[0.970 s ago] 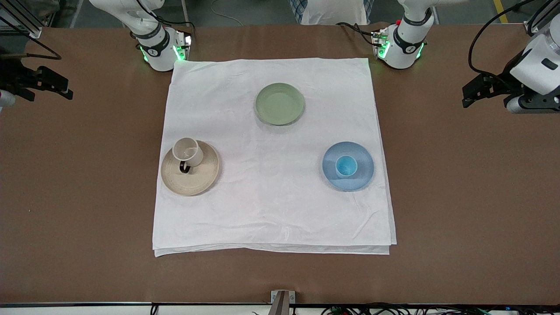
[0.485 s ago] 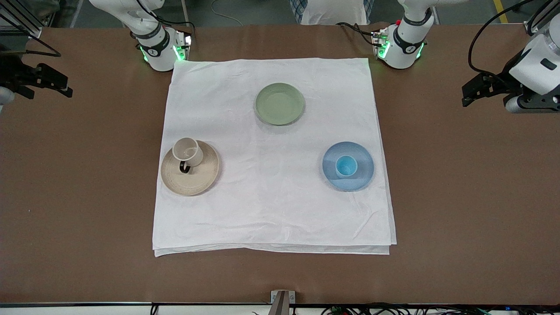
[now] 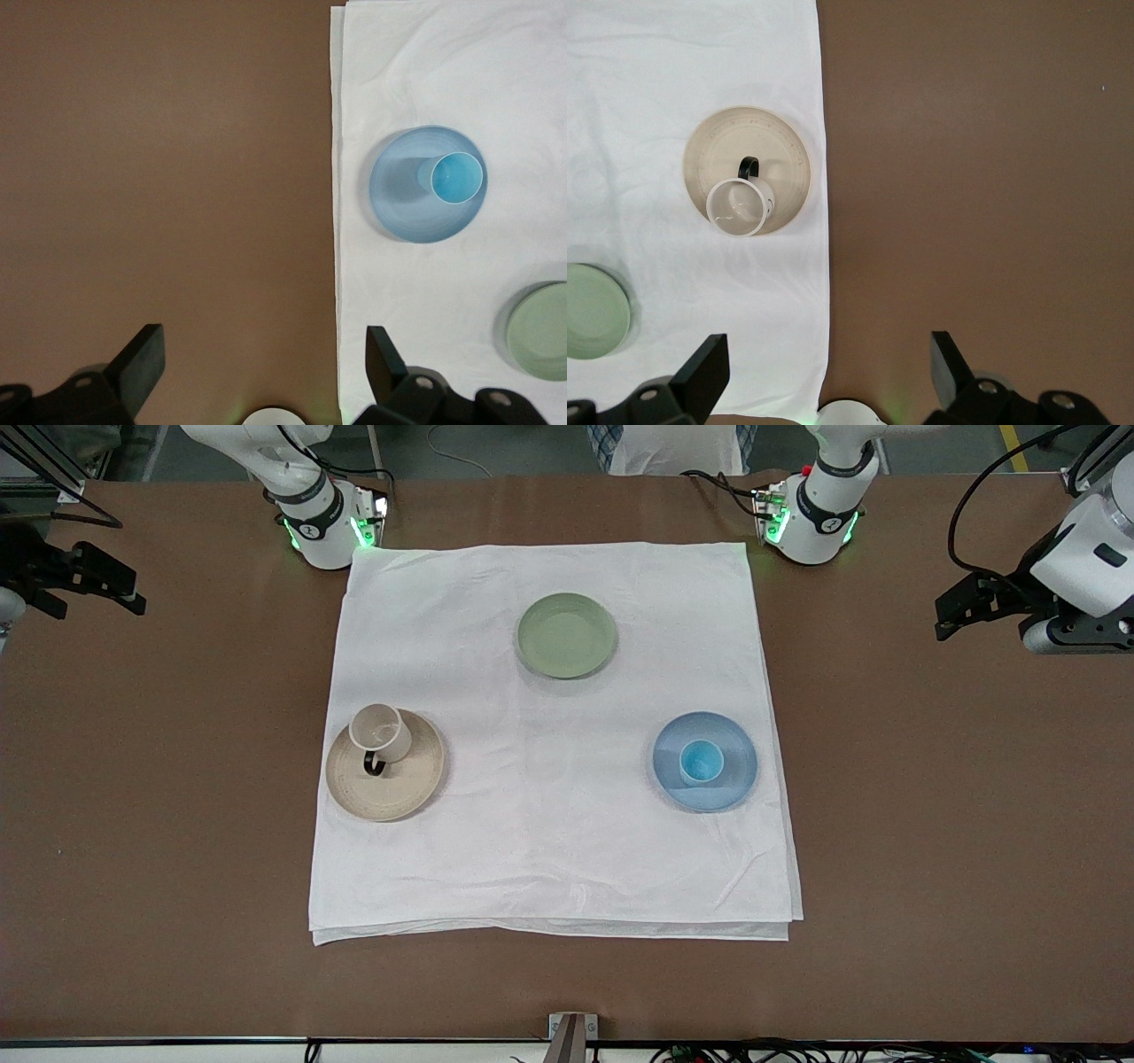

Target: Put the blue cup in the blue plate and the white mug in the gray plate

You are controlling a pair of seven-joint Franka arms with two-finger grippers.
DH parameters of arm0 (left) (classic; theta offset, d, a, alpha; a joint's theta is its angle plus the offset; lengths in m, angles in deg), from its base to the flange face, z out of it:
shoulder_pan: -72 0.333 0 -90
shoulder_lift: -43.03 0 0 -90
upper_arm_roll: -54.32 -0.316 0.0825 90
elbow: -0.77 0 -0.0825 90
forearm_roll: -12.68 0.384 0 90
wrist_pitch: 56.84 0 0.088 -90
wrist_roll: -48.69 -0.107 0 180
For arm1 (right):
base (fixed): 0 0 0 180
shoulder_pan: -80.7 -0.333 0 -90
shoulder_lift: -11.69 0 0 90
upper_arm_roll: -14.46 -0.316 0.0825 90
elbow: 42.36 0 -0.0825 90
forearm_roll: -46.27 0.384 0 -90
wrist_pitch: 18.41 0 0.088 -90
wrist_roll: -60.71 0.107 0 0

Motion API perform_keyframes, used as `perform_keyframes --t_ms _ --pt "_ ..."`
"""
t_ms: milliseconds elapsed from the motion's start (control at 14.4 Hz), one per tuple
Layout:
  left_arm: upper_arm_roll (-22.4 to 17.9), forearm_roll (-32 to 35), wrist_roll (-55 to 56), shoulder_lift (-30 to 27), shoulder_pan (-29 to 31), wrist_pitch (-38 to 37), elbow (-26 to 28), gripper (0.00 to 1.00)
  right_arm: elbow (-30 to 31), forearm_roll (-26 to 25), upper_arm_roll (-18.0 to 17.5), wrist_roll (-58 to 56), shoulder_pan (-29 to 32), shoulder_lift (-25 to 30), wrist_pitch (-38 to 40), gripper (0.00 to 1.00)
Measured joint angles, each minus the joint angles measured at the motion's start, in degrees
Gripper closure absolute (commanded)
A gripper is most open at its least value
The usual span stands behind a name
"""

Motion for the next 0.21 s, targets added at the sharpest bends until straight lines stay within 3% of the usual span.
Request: perform_keyframes --t_ms 208 --pt "0.02 0.0 -0.15 0.0 -0.02 -0.34 0.0 0.0 0.09 0.0 -0.38 0.01 -0.21 0.09 0.02 0.0"
